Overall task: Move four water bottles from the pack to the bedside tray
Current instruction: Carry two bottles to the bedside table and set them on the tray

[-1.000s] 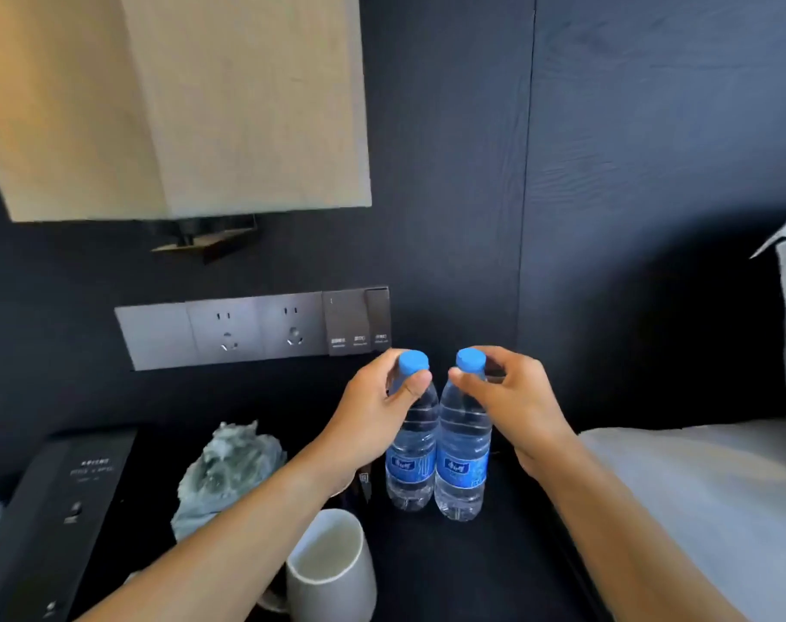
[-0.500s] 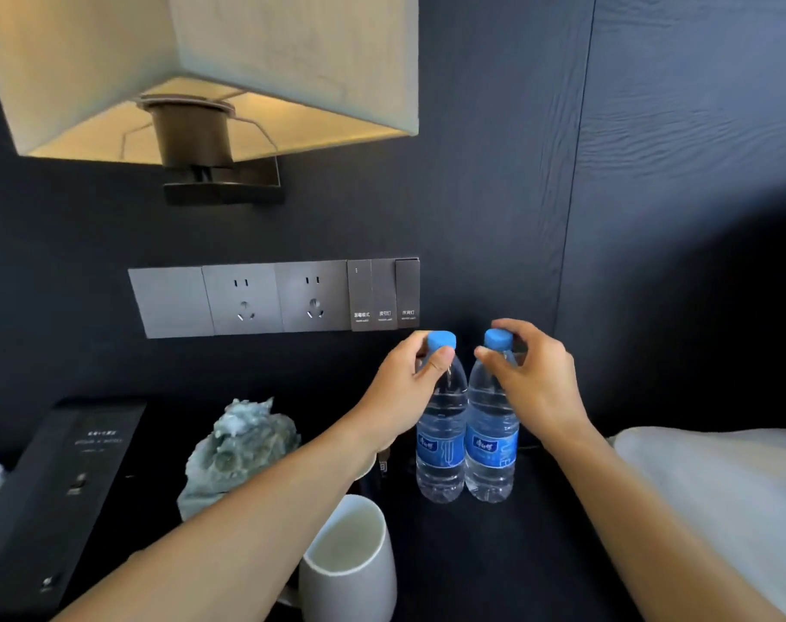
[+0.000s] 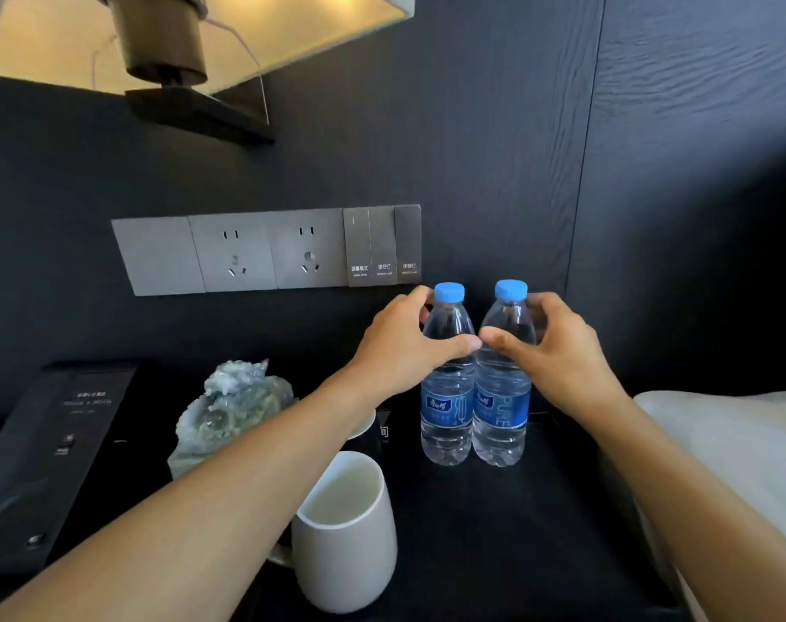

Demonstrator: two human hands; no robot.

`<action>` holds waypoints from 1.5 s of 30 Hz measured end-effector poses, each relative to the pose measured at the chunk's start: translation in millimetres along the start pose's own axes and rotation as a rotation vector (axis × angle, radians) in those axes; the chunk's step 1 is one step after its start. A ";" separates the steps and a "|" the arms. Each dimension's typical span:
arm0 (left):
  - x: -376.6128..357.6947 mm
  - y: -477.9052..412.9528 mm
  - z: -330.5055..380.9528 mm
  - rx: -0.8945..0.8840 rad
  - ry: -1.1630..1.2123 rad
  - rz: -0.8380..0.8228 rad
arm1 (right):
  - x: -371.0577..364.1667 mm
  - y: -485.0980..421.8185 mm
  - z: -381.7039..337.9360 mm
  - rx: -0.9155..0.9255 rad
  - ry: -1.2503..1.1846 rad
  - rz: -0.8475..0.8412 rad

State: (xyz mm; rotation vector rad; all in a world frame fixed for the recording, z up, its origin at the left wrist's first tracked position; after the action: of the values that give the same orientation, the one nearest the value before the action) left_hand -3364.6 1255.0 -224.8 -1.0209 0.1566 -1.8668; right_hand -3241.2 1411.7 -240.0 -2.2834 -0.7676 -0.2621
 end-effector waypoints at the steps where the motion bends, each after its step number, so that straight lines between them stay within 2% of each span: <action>1: -0.9 0.5 0.0 0.004 0.008 0.000 | -1.0 0.1 1.8 0.007 0.013 0.021; 3: -1.2 0.9 -0.6 0.016 0.041 -0.018 | -1.2 0.0 6.7 0.020 0.020 0.030; 7: 2.2 1.0 -2.1 0.062 0.139 -0.075 | 6.9 -0.8 13.7 -0.069 -0.211 -0.064; 9: 2.7 0.6 -2.9 0.082 0.168 -0.096 | 8.8 -1.6 15.6 -0.031 -0.160 -0.073; 14: 1.5 4.0 -3.3 0.095 0.207 -0.098 | 2.3 2.6 13.8 0.020 0.107 0.044; 16: 0.8 4.2 -2.4 0.104 0.215 -0.101 | 2.4 3.5 16.3 0.013 0.040 0.005; 19: 1.3 4.0 -1.4 0.115 0.214 -0.108 | 7.3 2.7 17.9 -0.100 -0.172 -0.084; 25: 0.8 5.9 -1.3 0.124 0.219 -0.109 | 2.7 6.3 18.4 -0.045 -0.033 0.024; 27: 0.1 6.9 -0.4 0.121 0.215 -0.108 | 3.0 5.9 18.1 -0.035 -0.034 -0.045; 30: -0.3 7.5 1.1 0.119 0.209 -0.111 | 9.0 3.2 19.8 -0.098 -0.159 -0.132; 36: 0.5 7.2 -1.3 0.117 0.205 -0.114 | 2.1 7.5 18.7 -0.101 -0.080 0.039; 38: 0.3 6.7 -2.4 0.112 0.204 -0.113 | -1.1 8.7 17.5 -0.084 -0.056 0.004; 42: 0.3 5.8 -3.7 0.116 0.211 -0.114 | 4.1 3.6 18.2 -0.115 -0.169 -0.120; 45: 0.4 6.0 -3.7 0.121 0.216 -0.115 | 9.6 1.0 21.3 -0.100 -0.169 -0.135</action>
State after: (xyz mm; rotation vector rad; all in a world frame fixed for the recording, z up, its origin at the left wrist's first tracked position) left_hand -3363.2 1250.4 -230.0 -0.7585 0.1122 -2.0636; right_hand -3233.5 1430.0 -252.4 -2.3728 -1.0180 -0.1735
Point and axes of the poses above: each hand's wrist, its own y-axis away from the middle knuckle, its own x-axis out of the back of the hand, z = x × y, the point moved 1 cm from there along -y, towards the middle knuckle, and after that the axes turned 6 degrees about z, right-handed, at the moved point
